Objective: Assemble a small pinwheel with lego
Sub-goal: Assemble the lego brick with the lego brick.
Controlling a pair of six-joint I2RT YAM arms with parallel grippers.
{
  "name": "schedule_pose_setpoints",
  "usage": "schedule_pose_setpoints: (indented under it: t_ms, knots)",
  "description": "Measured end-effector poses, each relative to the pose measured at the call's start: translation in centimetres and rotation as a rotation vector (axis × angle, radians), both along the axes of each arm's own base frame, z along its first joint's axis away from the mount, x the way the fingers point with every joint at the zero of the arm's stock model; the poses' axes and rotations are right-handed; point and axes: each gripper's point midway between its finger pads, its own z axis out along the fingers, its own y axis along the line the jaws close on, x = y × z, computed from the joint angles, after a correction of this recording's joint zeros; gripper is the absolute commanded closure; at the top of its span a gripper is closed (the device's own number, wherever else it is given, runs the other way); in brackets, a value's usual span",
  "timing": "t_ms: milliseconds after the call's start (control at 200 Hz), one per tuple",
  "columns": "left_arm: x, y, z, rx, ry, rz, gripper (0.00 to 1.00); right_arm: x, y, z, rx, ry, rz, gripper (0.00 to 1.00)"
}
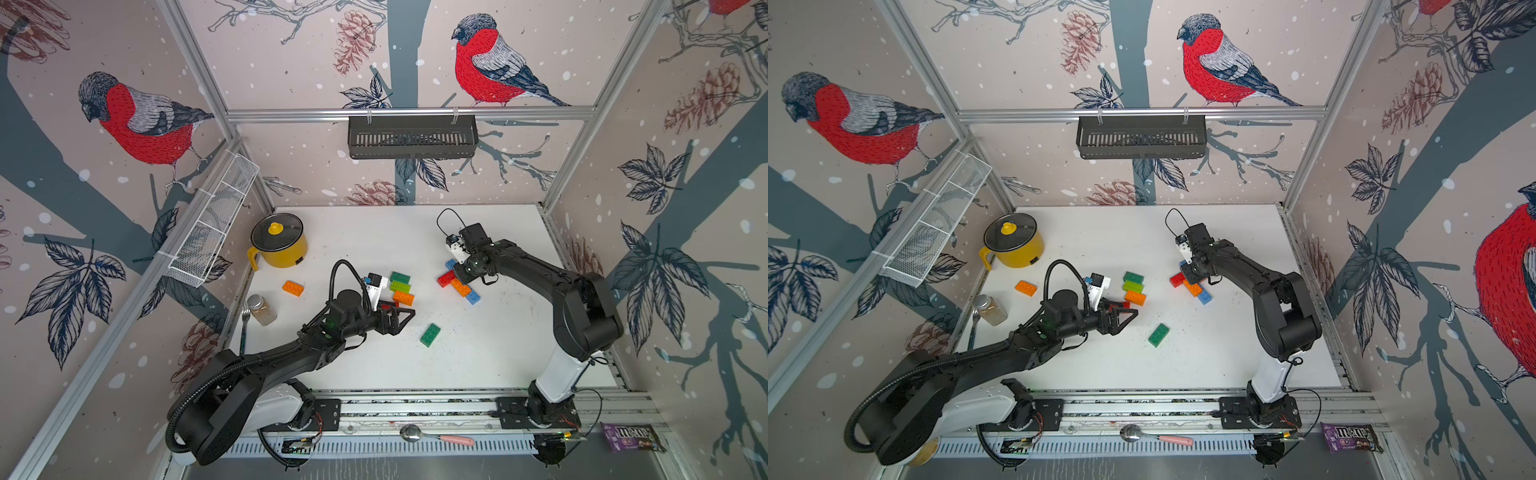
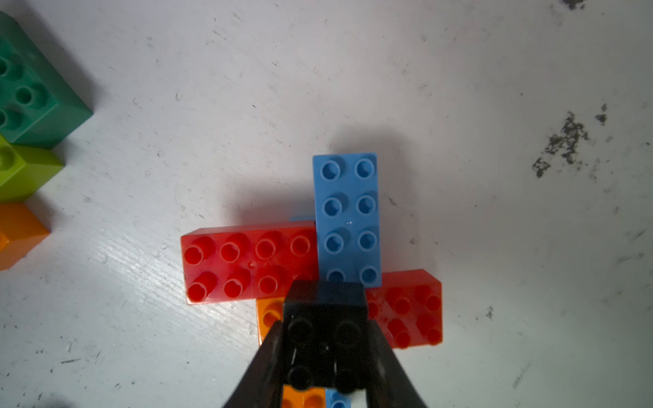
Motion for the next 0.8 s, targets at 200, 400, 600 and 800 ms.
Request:
schedule_pose_setpoints:
  t_ms: [200,400,600,800]
  knots:
    - [0.0,0.0,0.0,0.001,0.0,0.001,0.03,0.2,0.2,-0.4,0.005,0.004,0.001,0.9]
    - [0.1,0.1,0.0,0.003,-0.001,0.007,0.03,0.4,0.1,-0.8,-0.001,0.008,-0.002,0.9]
    - [0.0,0.1,0.1,0.002,-0.002,0.007,0.03,0.4,0.1,-0.8,-0.004,0.009,-0.006,0.9]
    - [0.2,0.3,0.3,0.003,-0.016,0.02,0.03,0.9,0.1,-1.2,-0.004,0.016,-0.029,0.9]
